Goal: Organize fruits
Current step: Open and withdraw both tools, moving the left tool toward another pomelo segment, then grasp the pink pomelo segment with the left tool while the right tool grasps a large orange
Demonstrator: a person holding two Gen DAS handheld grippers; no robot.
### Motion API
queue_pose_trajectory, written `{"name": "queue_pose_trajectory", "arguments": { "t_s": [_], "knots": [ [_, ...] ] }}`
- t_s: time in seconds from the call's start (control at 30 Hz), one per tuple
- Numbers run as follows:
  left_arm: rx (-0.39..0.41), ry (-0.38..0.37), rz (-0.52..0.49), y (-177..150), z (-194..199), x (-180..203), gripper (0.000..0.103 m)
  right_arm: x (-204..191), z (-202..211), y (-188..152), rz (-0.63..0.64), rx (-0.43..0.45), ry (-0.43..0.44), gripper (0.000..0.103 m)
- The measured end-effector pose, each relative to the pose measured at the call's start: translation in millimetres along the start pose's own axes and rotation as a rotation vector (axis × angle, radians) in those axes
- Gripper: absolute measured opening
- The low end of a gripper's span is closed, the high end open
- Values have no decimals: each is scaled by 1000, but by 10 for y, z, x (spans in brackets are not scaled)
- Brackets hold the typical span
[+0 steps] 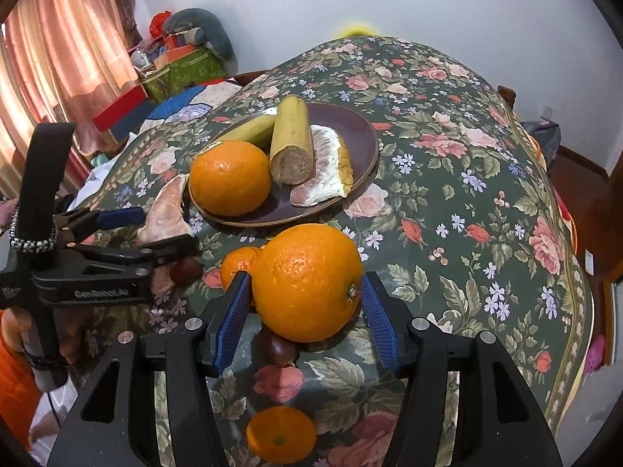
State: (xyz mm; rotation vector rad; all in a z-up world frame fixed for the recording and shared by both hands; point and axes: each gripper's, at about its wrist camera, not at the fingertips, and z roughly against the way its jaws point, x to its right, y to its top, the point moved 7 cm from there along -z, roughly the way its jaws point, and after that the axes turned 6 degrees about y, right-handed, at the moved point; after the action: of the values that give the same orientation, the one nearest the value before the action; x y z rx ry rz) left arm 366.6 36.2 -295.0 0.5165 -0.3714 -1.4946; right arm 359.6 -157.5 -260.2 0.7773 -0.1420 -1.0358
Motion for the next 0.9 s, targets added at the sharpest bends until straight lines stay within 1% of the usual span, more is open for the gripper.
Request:
{"name": "queue_pose_trajectory", "arguments": {
  "t_s": [0.1, 0.2, 0.3, 0.4, 0.47, 0.53, 0.57, 0.6, 0.63, 0.67, 0.7, 0.73, 0.77, 0.9],
  "knots": [
    [-13, 51, -27, -98, -7, -183, 95, 31, 13, -5, -12, 3, 13, 54],
    [-11, 60, -29, -172, 41, -324, 95, 51, 46, -3, -21, 13, 16, 52],
    [-22, 54, -24, -167, 66, -346, 94, 39, 59, 1, -18, 15, 14, 50],
    [-31, 23, -7, -110, 42, -307, 94, 26, 54, -6, -11, 9, 8, 51],
    [-27, 26, -5, -57, -5, -269, 94, 22, 42, -12, -12, 3, 13, 52],
    [-23, 54, -15, -18, -74, -243, 85, 19, 19, -20, -9, -6, 18, 53],
    [-17, 75, -23, 8, -110, -235, 84, 7, 13, -20, 4, -5, 16, 53],
    [-9, 76, -24, 28, -123, -228, 81, 1, 12, -18, 10, -2, 13, 53],
    [-6, 73, -23, 44, -130, -221, 74, -2, 8, -17, 13, -2, 12, 53],
    [-5, 69, -20, 61, -131, -219, 70, 1, 7, -15, 14, -1, 11, 51],
    [-4, 64, -21, 73, -125, -216, 61, 5, 9, -11, 13, 1, 12, 51],
    [-5, 53, -24, 81, -117, -207, 54, 14, 11, -9, 8, 4, 16, 51],
    [-6, 44, -30, 87, -112, -195, 52, 22, 15, -7, 1, 6, 20, 51],
    [2, 62, -73, 70, -68, -158, 49, 48, 50, 6, -26, 16, 35, 50]
  ]
}}
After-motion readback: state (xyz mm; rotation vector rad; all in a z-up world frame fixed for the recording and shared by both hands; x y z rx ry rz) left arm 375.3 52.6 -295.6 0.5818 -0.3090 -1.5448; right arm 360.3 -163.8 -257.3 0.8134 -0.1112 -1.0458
